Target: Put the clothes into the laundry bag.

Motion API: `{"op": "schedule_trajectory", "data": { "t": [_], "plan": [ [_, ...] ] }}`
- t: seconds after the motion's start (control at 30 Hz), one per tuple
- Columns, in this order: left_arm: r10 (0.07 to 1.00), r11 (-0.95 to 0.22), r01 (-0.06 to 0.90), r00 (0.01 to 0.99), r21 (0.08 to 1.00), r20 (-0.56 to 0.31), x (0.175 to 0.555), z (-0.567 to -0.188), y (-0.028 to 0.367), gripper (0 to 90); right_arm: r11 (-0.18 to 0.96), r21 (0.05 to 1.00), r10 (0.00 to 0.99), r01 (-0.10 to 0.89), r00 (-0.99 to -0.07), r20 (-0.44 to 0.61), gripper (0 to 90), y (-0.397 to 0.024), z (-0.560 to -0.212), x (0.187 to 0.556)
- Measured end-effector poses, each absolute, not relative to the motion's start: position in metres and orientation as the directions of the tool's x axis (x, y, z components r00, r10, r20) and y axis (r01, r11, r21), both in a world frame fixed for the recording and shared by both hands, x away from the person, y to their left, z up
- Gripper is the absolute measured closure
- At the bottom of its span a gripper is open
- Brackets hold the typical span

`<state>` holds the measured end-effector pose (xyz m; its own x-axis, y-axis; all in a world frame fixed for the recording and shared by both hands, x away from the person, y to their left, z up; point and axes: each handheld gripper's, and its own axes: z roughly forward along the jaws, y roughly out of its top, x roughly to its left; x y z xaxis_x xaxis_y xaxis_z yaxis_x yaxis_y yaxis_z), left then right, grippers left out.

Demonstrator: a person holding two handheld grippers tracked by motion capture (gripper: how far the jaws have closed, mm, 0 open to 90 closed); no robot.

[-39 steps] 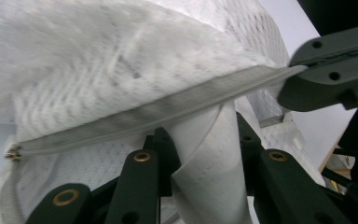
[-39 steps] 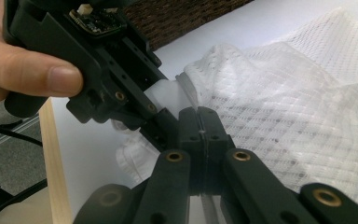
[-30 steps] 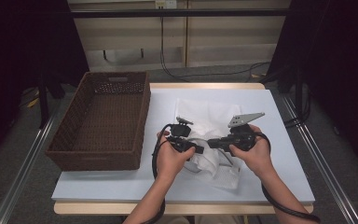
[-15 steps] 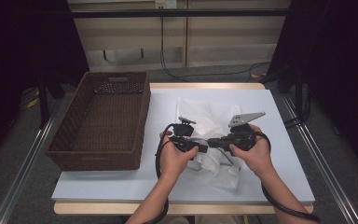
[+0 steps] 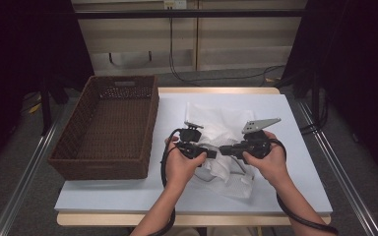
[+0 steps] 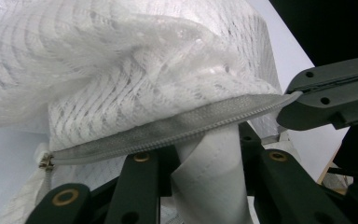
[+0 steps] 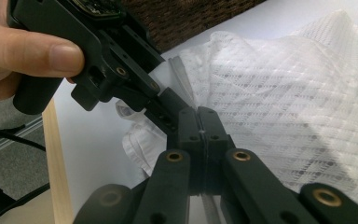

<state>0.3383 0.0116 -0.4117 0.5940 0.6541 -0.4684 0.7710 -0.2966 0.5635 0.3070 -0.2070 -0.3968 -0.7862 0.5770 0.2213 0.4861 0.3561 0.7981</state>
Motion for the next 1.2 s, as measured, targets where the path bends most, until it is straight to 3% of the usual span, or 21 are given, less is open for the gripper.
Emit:
{"op": "schedule_trajectory", "data": {
  "t": [0.53,0.8,1.03,1.2],
  "plan": [
    [0.663,-0.29,0.761,0.597,0.58,-0.451,0.343,-0.426,-0.003,68.4,0.366,0.796,0.576,0.482,-0.789,0.213,90.0,-0.205,-0.397,0.306],
    [0.68,-0.328,0.735,0.62,0.594,-0.392,0.345,-0.434,-0.002,64.0,0.368,0.789,0.582,0.492,-0.784,0.217,90.0,-0.206,-0.4,0.307],
    [0.698,-0.364,0.734,0.623,0.574,-0.354,0.343,-0.435,0.001,49.4,0.37,0.788,0.583,0.493,-0.783,0.217,90.0,-0.206,-0.402,0.308],
    [0.701,-0.398,0.73,0.632,0.555,-0.329,0.34,-0.432,0.004,34.0,0.373,0.782,0.584,0.5,-0.781,0.221,90.0,-0.206,-0.404,0.309]
  ]
}}
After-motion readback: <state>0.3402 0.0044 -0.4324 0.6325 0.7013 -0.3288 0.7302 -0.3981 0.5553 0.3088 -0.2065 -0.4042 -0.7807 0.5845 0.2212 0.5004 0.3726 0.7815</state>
